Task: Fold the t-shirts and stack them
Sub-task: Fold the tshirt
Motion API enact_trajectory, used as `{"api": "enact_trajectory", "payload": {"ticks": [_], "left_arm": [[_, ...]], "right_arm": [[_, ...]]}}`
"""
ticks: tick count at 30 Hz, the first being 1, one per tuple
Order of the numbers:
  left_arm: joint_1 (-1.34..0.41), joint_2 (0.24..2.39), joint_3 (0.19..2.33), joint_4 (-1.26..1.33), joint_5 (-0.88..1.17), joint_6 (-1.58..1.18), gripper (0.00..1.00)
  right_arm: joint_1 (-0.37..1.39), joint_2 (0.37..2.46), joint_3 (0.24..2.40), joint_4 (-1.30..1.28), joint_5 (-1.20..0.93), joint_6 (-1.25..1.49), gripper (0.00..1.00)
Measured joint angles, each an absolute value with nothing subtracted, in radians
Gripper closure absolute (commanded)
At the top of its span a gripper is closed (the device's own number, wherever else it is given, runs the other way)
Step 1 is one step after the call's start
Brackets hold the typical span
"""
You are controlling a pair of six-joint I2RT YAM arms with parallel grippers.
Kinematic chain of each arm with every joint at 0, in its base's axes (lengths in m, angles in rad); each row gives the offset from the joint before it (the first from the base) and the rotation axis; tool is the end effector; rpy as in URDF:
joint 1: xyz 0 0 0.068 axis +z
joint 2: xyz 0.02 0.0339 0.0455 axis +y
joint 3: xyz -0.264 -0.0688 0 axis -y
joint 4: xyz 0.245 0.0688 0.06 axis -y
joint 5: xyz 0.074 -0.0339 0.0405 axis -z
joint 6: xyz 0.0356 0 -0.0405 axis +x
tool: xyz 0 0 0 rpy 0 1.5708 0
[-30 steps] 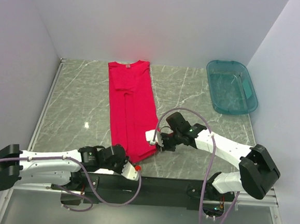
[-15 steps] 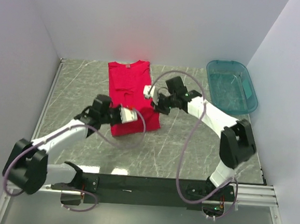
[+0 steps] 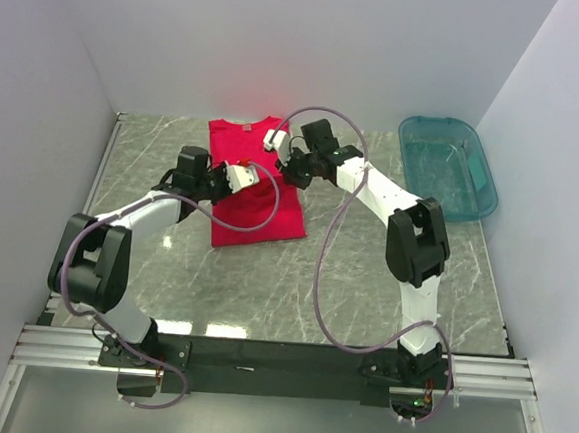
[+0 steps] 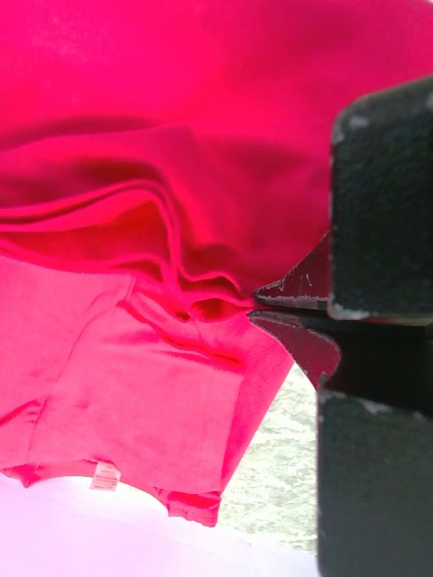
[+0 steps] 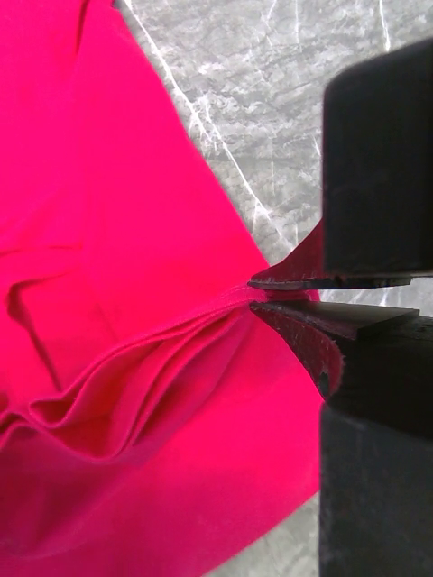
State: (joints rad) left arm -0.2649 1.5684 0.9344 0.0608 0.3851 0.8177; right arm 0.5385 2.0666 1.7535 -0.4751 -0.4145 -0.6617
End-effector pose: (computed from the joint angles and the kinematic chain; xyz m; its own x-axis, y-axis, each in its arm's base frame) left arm 0.3268 -0.1025 0.2227 0.0413 0.6894 -0.7232 0.7561 0.4516 0.4736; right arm 0.3981 0.2545 0.2518 -0.0420 -0.6802 -0.7318 -0.9367 0.2816 -0.2080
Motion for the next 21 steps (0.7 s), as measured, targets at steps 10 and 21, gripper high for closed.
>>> {"api": "enact_trajectory", "payload": {"ticks": [10,21], "left_arm": [[-0.254,1.671,0.996,0.103,0.353,0.815,1.0],[-0.249,1.726,1.029,0.133,0.321,0.798,1.0]], "right_arm": [[0.538,2.134,1.804,-0.465,-0.36,-0.631,1.0],[0.538,2.161,1.859,-0.457,-0.321,-0.599,1.0]]}}
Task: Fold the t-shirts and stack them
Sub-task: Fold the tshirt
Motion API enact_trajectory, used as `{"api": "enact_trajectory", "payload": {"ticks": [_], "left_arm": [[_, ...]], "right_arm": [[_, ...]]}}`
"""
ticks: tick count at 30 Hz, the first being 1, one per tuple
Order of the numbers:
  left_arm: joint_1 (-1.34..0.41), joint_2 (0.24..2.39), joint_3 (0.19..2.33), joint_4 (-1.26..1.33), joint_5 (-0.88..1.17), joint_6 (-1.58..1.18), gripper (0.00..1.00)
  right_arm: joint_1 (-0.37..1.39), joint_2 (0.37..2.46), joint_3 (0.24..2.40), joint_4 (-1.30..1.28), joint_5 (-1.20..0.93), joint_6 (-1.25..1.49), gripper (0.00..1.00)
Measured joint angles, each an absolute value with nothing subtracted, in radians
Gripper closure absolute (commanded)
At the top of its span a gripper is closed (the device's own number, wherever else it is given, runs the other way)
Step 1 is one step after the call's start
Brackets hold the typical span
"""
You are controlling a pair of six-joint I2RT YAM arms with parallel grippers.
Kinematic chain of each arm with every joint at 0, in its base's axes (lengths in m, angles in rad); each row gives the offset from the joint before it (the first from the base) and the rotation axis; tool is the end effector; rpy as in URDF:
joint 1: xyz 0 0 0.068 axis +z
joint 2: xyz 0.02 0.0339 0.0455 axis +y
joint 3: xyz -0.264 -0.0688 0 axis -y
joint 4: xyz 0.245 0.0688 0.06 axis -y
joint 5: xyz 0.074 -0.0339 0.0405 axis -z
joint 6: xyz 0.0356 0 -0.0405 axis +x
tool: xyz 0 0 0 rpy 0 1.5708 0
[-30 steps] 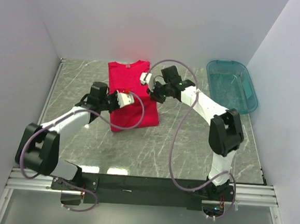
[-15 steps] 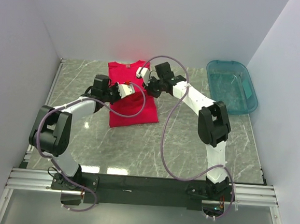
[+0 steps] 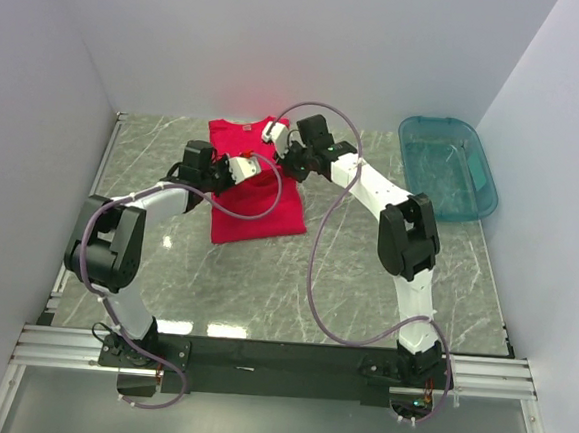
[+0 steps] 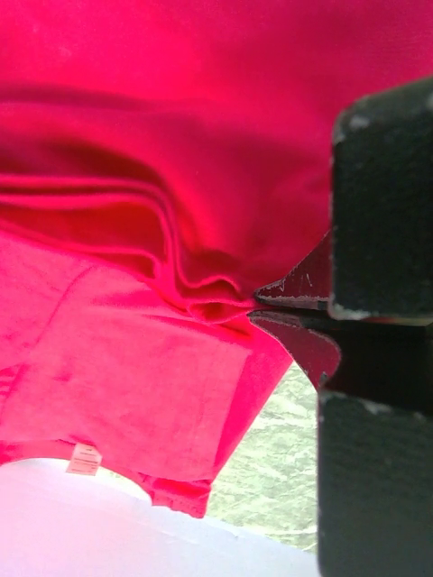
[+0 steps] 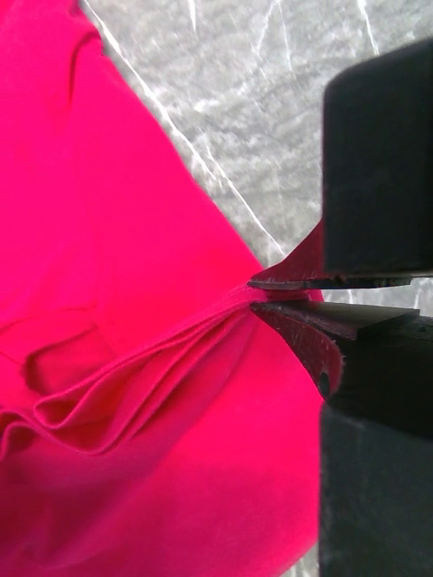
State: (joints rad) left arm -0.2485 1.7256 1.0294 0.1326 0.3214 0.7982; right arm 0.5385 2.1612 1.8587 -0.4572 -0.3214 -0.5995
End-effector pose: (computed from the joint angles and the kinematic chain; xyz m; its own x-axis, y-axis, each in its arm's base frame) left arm 0.3639 -0.1039 0.2057 -0.0090 0.7032 -0.7109 0.7144 0.5020 0.4876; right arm 0.4208 0.2645 0.2429 -0.1026 -0.6849 -0.7214 -0.8977 0.3762 -0.2295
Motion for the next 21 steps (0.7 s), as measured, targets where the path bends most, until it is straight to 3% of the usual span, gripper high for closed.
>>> {"api": "enact_trajectory", "payload": {"ticks": [17,20,21], "left_arm": [[-0.227,1.768,1.051,0.173,0.3,0.764,1.0],[-0.227,1.779,1.052,0.176,0.295,0.762,0.98],[-0.228,1.781,1.052,0.177,0.289,0.761,0.82]], "right_arm": [[0.538,2.228,1.922,-0.455,-0.288,-0.584,0.98],[0.538,2.229,1.931,-0.455,-0.28,-0.58,0.85],[0.538,2.229,1.933,-0.453,-0.276,-0.575,0.68]]}}
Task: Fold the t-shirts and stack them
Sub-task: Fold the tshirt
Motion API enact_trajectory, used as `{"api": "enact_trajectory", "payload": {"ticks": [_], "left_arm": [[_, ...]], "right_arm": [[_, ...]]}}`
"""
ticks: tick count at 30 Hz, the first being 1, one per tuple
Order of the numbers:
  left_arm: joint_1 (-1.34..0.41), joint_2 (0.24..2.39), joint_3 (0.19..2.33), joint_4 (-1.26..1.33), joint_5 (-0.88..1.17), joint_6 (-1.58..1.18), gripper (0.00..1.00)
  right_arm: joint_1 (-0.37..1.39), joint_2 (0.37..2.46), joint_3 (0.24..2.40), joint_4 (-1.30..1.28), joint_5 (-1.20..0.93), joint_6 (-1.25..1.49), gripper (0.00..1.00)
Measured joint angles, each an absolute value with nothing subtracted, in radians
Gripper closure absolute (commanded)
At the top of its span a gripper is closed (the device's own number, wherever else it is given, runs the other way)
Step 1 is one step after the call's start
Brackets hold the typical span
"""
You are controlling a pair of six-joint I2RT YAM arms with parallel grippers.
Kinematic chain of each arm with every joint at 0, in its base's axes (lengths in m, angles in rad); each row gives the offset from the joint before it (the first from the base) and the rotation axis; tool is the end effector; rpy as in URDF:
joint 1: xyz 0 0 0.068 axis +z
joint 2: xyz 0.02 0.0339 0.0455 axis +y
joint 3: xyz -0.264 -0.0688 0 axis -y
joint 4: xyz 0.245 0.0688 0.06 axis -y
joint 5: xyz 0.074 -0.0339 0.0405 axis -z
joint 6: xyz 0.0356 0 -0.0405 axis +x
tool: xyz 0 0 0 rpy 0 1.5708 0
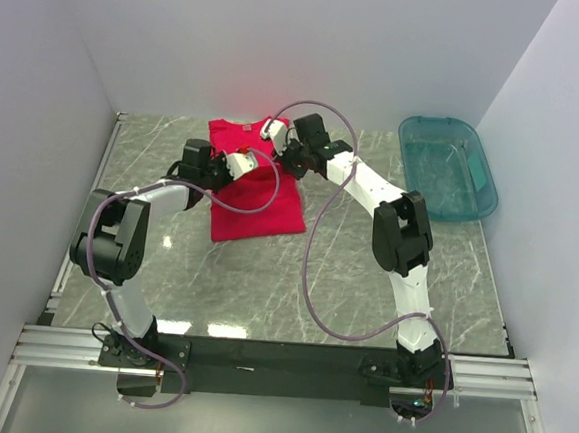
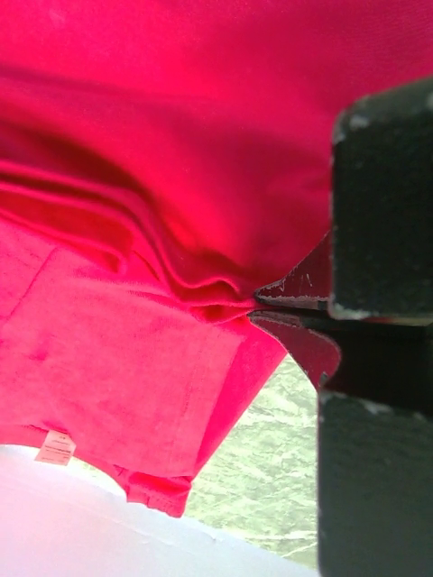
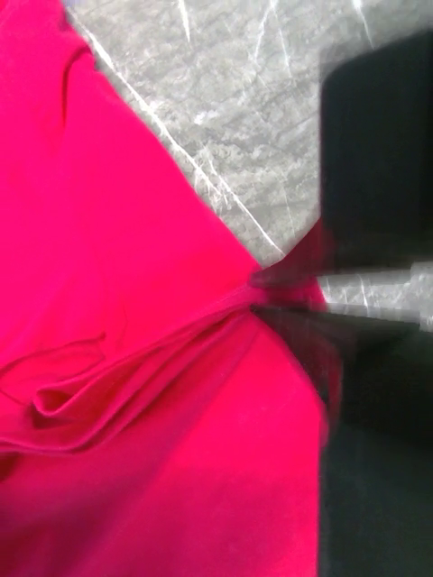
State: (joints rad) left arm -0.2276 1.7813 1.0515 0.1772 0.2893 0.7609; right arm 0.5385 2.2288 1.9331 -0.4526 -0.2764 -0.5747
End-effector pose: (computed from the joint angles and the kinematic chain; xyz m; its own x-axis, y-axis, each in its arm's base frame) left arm 0.3775 -0.0978 0.1963 -0.0581 0.6919 -0.7197 0.6806 0.5549 0.4785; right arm 0.4351 0.2712 0.2347 -0.1288 -0.6861 -0.7160 -0.8757 0.4175 -0.2425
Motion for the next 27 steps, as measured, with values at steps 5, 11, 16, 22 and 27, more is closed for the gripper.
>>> {"api": "enact_trajectory", "payload": {"ticks": [5,11,16,22,27], "left_arm": [[-0.228,1.785,1.068,0.209,0.2,0.685,0.36],[-0.225,1.679,1.039,0.273,0.085,0.586,0.24],[-0.274,1.365,0.871,0.262,0.183,0.696,0.25],[-0.396,1.275,0.746,0.123,0.271,0.903,0.28],[-0.401,1.276,0.622,-0.03,0.268,0.969,0.28]], "right_arm": [[0.538,2.23,1.937,-0.414,-0.203,-0.514,0.18],[0.524,2.218,1.914,-0.366,-0.191,-0.464,0.12],[0.458,2.125,1.798,-0.513,-0.462,-0.703,0.16],[0.428,1.947,1.531,-0.676,-0.622,-1.113,0.16],[0.482,1.917,1.443,-0.669,-0.599,-1.23,0.17]]}}
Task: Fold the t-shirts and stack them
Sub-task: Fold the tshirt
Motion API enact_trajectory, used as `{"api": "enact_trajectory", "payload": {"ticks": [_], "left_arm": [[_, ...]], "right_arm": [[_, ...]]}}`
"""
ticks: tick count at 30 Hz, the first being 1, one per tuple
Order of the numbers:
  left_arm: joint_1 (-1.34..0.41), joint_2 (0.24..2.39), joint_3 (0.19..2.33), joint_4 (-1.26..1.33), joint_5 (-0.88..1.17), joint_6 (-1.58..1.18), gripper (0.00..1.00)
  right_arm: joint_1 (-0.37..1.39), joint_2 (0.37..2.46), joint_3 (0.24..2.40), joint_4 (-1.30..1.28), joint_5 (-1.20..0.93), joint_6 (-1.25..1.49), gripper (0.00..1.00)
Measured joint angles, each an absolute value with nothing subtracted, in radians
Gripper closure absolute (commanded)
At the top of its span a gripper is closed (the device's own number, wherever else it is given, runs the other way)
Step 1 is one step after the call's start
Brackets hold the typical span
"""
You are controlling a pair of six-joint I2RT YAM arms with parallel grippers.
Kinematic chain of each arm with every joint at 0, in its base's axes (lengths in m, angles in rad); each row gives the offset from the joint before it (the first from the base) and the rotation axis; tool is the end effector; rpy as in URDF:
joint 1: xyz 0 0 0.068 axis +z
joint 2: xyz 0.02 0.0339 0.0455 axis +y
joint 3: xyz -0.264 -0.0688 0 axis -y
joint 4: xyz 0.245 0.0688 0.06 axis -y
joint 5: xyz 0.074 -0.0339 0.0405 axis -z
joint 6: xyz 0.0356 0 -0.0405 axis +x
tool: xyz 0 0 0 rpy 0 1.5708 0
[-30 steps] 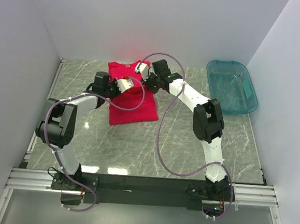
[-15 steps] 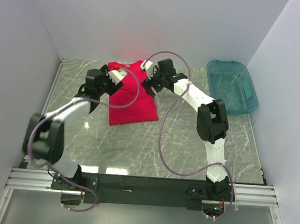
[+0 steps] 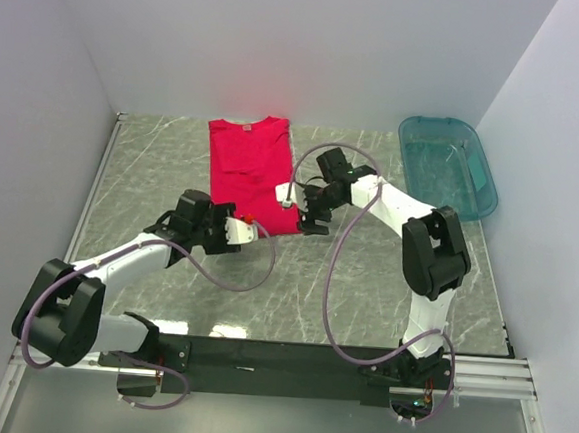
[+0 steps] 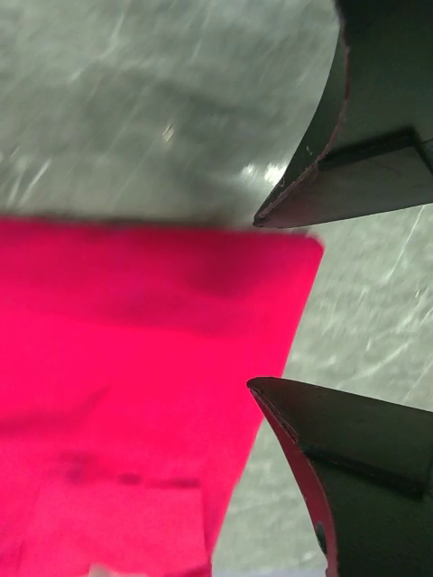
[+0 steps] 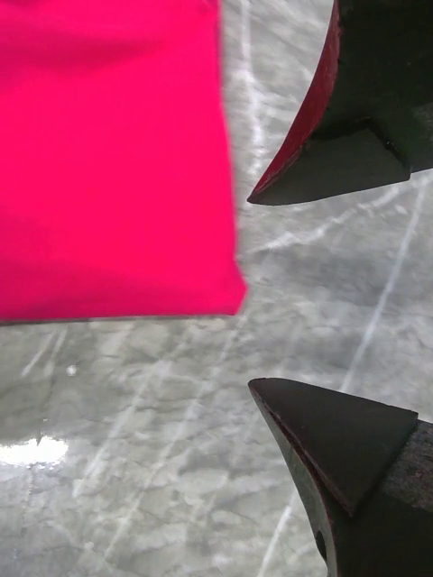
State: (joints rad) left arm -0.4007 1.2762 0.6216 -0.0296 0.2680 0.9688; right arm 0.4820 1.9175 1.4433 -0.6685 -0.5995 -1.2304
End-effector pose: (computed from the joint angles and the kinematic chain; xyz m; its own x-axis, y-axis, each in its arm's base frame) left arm 0.2341 -0.1094 0.1961 0.1362 0.8055 -0.5768 0.7997 0.2543 0.5439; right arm 0.3433 0.2023 0.2092 0.2873 -0.7280 -0.6225 -0.9569 -0.1895 -0.2199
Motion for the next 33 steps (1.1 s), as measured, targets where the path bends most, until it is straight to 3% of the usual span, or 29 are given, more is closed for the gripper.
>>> {"api": "enact_trajectory", "payload": {"ticks": [13,17,20,23,26,33], "left_arm": [[-0.411,1.338,0.577,-0.023,0.26,0.986,0.29],[-0.412,1.346,0.53,0.019,0.233,0.986,0.39],[-0.413,1.374,0.522,0.059,0.196,0.992,0.59],[-0.414,1.406,0.522,0.09,0.151,1.006,0.7],[-0.414,1.417,0.521,0.113,0.124,1.008,0.78],[-0.414,1.397,0.491,0.145,0.108,1.008,0.82]], "right_arm": [[0.547,1.946,1.443,-0.591,-0.523,-1.251,0.18],[0.548,1.962,1.443,-0.588,-0.516,-1.247,0.2],[0.548,1.97,1.443,-0.59,-0.516,-1.247,0.2],[0.548,1.97,1.443,-0.591,-0.516,-1.247,0.21],[0.553,1.97,1.442,-0.592,-0.506,-1.248,0.22],[0.576,1.987,1.442,-0.591,-0.44,-1.243,0.28]]}}
